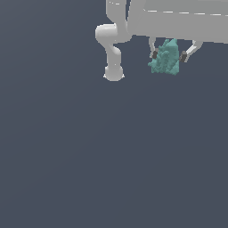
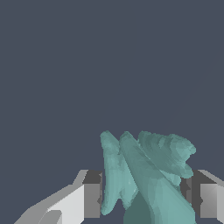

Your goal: Pick up the object and move it to a goal position.

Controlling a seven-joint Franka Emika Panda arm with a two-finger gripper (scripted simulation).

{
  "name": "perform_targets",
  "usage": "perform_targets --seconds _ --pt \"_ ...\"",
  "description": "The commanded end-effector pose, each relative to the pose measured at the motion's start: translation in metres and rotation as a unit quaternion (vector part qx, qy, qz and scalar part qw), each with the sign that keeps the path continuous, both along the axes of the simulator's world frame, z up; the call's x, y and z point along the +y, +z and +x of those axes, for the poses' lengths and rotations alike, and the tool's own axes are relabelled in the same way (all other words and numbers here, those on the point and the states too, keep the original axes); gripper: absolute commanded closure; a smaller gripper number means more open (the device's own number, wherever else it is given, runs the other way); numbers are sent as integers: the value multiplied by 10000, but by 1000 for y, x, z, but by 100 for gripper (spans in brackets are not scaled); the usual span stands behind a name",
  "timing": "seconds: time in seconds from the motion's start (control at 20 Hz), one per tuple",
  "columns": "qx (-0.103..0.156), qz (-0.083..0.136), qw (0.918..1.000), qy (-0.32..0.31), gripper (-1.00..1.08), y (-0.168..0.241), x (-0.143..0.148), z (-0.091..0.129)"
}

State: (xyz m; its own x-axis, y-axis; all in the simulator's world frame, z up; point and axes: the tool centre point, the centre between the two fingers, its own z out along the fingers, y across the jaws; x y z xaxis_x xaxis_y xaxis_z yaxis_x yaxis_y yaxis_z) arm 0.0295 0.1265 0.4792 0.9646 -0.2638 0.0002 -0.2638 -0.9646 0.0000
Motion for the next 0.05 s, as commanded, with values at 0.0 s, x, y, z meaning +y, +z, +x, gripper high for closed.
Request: perform_targets --seconds 0.0 --pt "0 0 10000 -1 108 1 0 0"
